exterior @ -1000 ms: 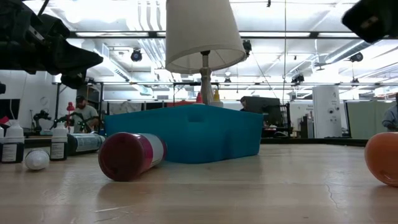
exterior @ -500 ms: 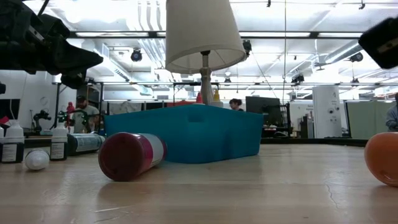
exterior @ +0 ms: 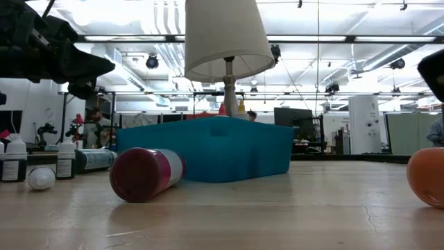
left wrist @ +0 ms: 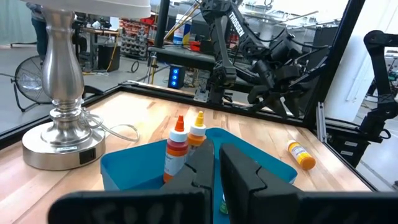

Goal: Pick & Place food coloring
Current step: Put the large yellow food coloring bottle into the blue container

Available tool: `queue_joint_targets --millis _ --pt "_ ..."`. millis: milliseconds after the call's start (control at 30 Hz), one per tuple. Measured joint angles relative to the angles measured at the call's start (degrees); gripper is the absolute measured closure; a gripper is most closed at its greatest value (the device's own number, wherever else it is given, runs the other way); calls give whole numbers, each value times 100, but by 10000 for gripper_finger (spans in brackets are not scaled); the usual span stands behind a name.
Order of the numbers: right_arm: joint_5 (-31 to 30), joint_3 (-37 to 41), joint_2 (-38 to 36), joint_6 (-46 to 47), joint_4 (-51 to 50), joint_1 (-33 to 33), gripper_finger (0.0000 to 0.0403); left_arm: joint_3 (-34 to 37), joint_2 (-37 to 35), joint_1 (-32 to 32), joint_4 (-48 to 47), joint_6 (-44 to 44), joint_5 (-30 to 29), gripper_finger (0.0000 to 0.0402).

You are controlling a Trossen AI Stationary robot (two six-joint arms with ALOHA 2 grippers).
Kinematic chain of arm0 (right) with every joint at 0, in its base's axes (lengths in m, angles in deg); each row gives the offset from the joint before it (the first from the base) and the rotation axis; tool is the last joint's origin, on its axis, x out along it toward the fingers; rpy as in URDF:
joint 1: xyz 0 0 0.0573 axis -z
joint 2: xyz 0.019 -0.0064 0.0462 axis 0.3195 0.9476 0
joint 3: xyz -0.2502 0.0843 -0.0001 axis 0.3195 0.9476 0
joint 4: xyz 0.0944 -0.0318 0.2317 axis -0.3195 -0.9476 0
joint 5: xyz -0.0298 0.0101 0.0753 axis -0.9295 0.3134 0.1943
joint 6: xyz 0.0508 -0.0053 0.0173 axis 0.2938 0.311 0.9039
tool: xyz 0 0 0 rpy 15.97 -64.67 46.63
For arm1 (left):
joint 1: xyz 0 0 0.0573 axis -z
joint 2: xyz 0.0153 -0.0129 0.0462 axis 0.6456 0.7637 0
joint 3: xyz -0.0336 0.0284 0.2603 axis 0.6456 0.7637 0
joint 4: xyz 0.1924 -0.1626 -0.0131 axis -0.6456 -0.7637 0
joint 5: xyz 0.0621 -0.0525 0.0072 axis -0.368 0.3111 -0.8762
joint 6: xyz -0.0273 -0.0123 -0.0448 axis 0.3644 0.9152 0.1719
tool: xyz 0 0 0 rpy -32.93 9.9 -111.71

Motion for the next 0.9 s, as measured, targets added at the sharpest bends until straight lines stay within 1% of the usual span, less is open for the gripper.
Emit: queue_joint_targets --millis 133,433,633,900 --pt "-386 292 -23 -93 354 -232 232 1 1 0 0 0 1 402" --pt "-1016 722 -13 362 855 -312 232 1 -1 2 0 2 -1 402" --pt "-1022 786 -3 373 894 -402 232 1 1 2 -2 0 -1 402" --pt "-1016 842 1 373 881 -688 232 0 1 2 -2 0 -1 402"
